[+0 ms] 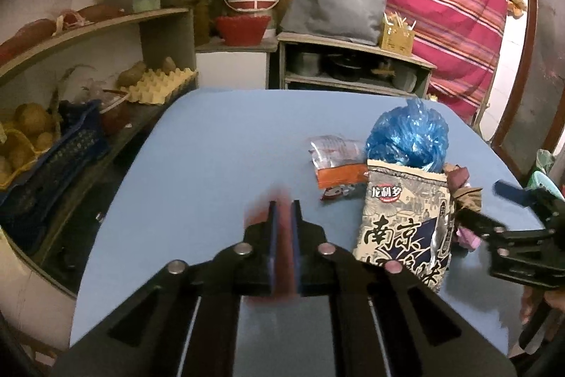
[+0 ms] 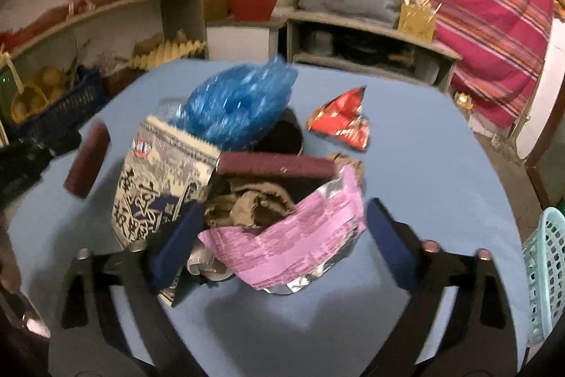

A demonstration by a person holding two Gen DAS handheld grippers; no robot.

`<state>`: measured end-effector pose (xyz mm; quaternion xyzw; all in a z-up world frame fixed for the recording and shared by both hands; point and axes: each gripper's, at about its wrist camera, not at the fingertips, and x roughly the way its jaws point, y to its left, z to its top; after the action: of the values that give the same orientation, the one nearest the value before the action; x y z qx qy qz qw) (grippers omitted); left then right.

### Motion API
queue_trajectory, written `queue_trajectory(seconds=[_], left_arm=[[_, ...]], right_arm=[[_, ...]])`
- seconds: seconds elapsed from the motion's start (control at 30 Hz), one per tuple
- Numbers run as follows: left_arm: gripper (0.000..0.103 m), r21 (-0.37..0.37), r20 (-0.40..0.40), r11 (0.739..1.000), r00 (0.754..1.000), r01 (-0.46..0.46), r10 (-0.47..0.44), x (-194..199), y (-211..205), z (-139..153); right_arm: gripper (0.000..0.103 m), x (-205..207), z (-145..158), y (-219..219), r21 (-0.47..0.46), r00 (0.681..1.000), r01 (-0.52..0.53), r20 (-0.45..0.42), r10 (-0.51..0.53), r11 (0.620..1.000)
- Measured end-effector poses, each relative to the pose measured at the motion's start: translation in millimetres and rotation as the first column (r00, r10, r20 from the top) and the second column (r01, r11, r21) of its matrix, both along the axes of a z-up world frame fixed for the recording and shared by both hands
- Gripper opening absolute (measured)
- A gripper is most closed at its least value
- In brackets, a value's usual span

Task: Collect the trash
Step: 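Grasp the tan crumpled paper with the right tool while the left tool grasps the maroon scouring pad, then carry the paper and pad in both tools over the light-blue basket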

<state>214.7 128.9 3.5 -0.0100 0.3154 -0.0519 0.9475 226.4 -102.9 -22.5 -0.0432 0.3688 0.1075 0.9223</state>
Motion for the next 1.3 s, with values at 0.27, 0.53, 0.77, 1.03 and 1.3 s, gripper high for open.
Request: queue_trajectory(seconds=[0.27,0.53,0.77,1.03,1.3], left_arm=[[0.007,-0.001,-0.003,1.000,1.000,0.001,-0.001,-3.5,2.4,4.7],[0.014,0.019,-0.114,1.000,0.993,-0.013,0.015,12.0,1.1,-21.1],[0.073,0.007,-0.154,0.999,0.987,-0.049,0.050,22.4,-0.8,-37.4],[0.075,0.060,-0.243,0.997,0.968,-0.048,0.061,34.2,-14.9,-62.9],[0.056,0.073,-0.238,0.997,0.970,-0.036,0.052,33.0,-14.5,-62.6]], right_arm=[[0.037,10.3,-0.2,3.1,0.032,0.999,-0.051,-0.014,0.051,0.998],[0.036,2.1,26.2,-35.9,0.099,0.999,-0.015,0.050,0.010,0.995],[0.036,-1.6,28.4,-59.5,0.128,0.999,0.011,0.045,-0.017,0.992],[0.036,-9.2,36.5,-76.8,0.138,0.996,0.033,0.077,-0.044,0.990],[0.036,-20.7,45.2,-86.8,0.139,0.992,0.035,0.117,-0.052,0.990]])
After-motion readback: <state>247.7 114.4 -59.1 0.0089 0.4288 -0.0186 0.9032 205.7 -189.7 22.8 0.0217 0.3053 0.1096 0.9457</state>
